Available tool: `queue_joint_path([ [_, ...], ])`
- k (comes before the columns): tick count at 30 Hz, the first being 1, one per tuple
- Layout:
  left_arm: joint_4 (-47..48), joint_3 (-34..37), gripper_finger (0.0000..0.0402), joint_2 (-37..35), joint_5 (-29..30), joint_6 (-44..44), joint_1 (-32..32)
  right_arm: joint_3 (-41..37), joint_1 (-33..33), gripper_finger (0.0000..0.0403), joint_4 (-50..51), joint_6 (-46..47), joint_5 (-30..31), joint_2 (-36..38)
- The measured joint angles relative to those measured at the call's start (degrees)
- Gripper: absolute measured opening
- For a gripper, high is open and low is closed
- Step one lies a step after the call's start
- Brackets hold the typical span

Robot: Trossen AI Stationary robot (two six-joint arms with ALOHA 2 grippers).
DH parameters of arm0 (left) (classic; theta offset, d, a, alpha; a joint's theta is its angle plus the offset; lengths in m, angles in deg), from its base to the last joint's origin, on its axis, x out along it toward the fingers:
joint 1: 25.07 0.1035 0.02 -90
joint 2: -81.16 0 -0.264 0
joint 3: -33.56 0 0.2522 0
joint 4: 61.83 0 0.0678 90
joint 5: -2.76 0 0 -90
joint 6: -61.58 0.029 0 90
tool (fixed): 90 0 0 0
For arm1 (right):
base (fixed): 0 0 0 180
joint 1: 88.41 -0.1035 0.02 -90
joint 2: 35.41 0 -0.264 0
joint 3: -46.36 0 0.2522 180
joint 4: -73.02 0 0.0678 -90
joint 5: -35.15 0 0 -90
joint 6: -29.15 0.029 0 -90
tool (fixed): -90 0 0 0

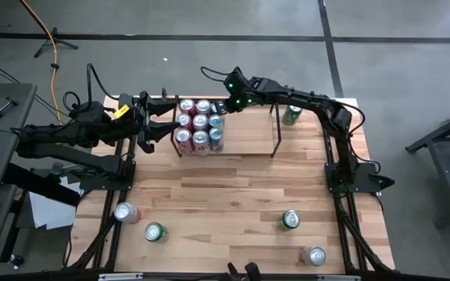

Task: Place canned beverage on shelf
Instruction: Put the blue soda can on the shelf aligned with the other blue soda cans, then put the left pink soda can on the shelf

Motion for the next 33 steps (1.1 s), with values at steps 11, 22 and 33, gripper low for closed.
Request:
queue_joint_path([
  [11, 0.06, 0.0, 0.0259, -0.02, -0.55, 0.0, 0.02, 0.3, 0.28, 0.0, 0.27, -3.72, 0.25, 0.81],
  [22, 8.4, 1.29, 0.0259, -1.67, -0.68, 0.2, 0.02, 1.08, 2.03, 0.0, 14.51, -24.71, 1.31, 14.72],
  [33, -14.7, 16.88, 0.0259, -3.38, -0.66, 0.06, 0.02, -26.87, -11.06, 0.0, -5.19, -21.03, 1.72, 46.71],
])
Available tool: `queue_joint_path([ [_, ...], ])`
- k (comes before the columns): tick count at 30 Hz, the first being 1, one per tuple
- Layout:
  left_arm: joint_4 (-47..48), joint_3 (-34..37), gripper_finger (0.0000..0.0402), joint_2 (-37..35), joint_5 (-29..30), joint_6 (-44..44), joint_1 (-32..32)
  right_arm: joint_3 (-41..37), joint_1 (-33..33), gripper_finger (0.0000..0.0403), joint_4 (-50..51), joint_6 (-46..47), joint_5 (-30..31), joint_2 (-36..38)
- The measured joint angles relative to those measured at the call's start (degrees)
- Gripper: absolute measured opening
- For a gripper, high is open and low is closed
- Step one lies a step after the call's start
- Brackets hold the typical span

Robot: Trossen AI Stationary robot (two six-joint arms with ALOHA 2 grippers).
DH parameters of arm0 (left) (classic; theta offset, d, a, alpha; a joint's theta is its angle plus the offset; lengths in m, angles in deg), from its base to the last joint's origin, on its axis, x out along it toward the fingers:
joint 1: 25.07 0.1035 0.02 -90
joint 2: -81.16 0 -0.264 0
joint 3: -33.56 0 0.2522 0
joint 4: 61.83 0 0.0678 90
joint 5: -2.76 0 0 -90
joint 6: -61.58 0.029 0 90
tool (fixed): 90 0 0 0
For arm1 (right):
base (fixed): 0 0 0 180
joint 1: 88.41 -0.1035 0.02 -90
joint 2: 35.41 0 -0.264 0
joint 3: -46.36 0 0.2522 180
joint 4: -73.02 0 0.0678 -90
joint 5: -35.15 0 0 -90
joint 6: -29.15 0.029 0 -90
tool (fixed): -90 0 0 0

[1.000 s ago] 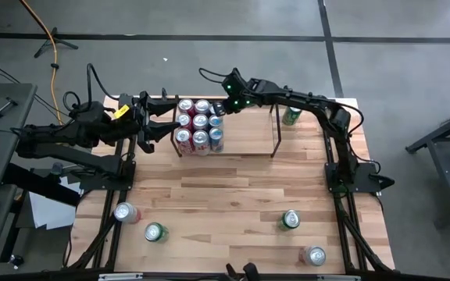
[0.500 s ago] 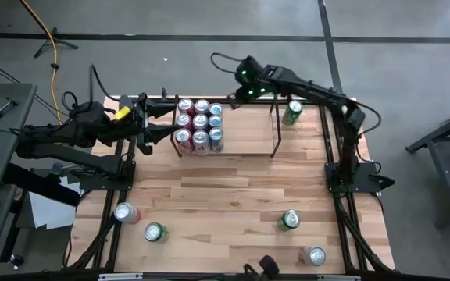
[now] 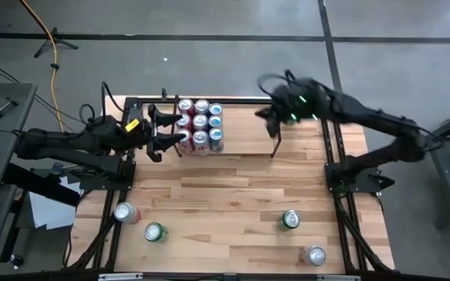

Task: Place canned beverage on shelf
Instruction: Put the left pink soda can on the shelf

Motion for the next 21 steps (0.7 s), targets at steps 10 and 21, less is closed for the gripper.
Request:
queue_joint_path([
  [10, 0.08, 0.93, 0.0259, 0.37, 0.52, 2.57, 0.0, -21.93, -11.66, 0.0, -31.23, 2.34, 1.7, 16.14],
  [21, 0.3, 0.93, 0.0259, 0.37, 1.13, 2.59, -0.02, -23.31, -11.93, 0.0025, -35.1, 1.25, 3.26, 15.38],
])
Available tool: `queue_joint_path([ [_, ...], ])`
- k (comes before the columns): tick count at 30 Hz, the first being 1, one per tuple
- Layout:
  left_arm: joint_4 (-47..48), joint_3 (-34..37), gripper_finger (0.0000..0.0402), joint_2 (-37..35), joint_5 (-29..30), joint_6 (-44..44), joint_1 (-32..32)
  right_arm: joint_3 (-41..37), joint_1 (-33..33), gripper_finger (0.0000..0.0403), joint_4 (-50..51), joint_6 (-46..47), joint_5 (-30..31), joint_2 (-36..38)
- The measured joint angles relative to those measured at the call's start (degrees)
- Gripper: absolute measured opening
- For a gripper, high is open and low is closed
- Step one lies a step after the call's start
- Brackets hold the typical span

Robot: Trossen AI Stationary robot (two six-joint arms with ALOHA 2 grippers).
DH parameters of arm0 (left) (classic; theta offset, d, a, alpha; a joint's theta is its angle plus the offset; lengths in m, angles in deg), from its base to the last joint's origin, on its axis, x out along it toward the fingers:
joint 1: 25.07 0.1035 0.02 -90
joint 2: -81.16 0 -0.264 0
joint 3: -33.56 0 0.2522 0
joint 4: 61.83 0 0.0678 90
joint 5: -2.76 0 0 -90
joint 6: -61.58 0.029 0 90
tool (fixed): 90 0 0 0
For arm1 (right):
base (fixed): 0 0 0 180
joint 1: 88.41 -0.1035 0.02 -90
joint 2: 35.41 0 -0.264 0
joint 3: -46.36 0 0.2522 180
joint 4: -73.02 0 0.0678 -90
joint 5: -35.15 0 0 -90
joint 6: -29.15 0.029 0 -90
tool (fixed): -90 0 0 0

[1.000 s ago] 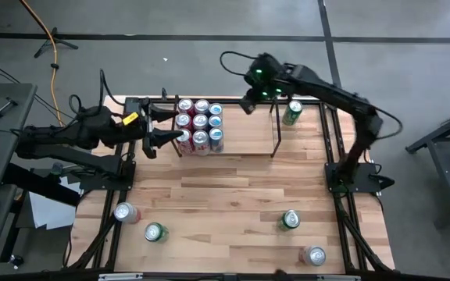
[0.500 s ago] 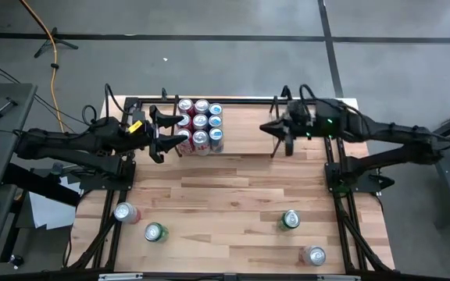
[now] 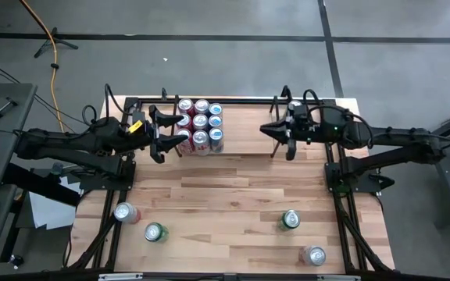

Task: Place canned beverage on shelf
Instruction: Put the left pink soda can on the shelf

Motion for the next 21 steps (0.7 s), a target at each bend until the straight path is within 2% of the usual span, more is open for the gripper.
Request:
queue_joint_path([
  [4, 0.24, -0.01, 0.0259, 0.02, 0.05, 0.52, 0.0, 0.0, 0.0, 0.0093, -0.2, 0.06, 0.36, -0.11],
  [10, 0.64, -0.04, 0.0259, 0.0, -1.94, 1.48, 0.0, 0.0, 0.0, 0.024, 0.24, 0.07, 1.88, -0.21],
  [12, 3.53, -0.97, 0.0259, 0.02, -1.88, 0.1, 0.01, 0.0, 0.0, 0.0282, 0.25, 0.25, 1.88, -0.23],
  [14, 9.38, -3.45, 0.0259, 0.04, -1.21, -1.17, 0.37, 0.0, 0.0, 0.0312, 0.72, 1.06, 1.82, -0.2],
  [17, 20.59, -9.64, 0.026, 1.14, -1.39, -1.34, 0.84, 0.0, 0.0, 0.0337, 1.81, 1.55, 1.82, -0.2],
  [21, 44.52, -21.79, 0.0265, 5.01, -6.54, -2.91, 0.68, 0.0, 0.0, 0.0343, 3.22, 1.57, 1.79, -0.2],
])
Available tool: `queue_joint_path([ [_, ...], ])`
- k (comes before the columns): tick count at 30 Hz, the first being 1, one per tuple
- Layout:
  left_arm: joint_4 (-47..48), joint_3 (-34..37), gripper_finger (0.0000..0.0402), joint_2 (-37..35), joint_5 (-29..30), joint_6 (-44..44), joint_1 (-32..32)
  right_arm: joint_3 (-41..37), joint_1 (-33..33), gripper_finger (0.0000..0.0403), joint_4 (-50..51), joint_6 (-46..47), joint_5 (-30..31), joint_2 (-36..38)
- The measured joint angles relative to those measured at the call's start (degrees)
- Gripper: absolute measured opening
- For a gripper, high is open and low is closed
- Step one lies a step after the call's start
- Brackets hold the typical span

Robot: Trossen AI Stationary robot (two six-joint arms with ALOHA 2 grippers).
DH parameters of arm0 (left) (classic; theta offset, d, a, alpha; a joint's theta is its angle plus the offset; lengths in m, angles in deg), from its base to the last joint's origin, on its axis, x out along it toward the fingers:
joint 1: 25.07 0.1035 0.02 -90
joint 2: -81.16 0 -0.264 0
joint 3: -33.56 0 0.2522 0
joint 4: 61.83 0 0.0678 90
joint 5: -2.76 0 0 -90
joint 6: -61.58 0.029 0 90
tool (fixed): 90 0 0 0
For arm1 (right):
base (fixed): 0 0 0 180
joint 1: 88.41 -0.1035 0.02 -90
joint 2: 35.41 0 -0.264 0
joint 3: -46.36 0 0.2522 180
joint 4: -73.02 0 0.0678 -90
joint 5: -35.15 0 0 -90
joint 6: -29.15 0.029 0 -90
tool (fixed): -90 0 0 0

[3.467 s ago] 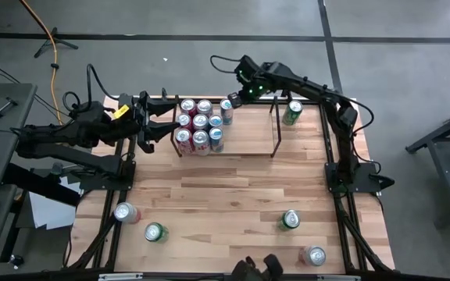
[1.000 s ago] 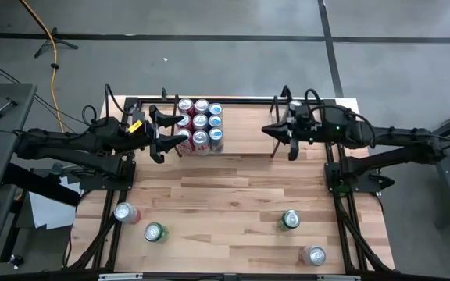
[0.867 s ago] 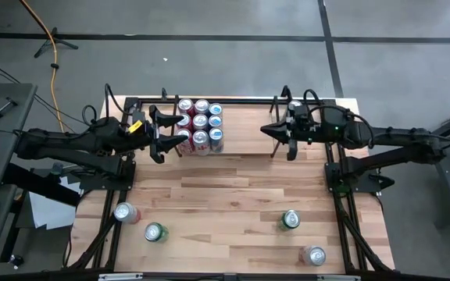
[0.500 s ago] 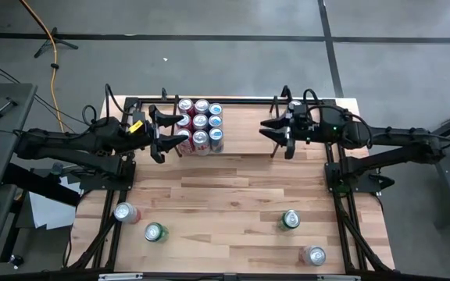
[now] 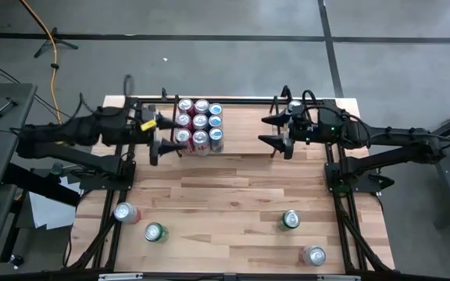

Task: Place canned beverage on shelf
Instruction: Put the left pink soda can on the shelf

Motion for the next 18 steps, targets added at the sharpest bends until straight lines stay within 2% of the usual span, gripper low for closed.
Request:
queue_joint_path([
  [4, 26.98, -9.76, 0.0273, 5.64, -8.22, -8.6, -2.81, 0.0, 0.0, 0.0344, 0.39, 0.0, -0.01, 0.0],
  [7, 40.27, -11.13, 0.0276, 8.21, -15.03, -17.84, -7.4, 0.0, 0.0, 0.0344, 0.58, -0.33, -0.02, -0.02],
  [9, 47.21, -10.52, 0.0276, 9.03, -17.14, -24.43, -11.63, 0.0, 0.0, 0.0344, 0.87, -0.44, 0.1, 0.0],
  [13, 53.68, -7.89, 0.0276, 8.51, -16.56, -37.38, -20.81, 0.0, 0.0, 0.0344, 1.93, -0.44, 0.48, -0.01],
  [18, 53.39, -6.0, 0.0276, 5.88, -6.38, -49.41, -32.61, 0.0, 0.0, 0.0344, 3.43, -0.44, 0.52, 0.0],
])
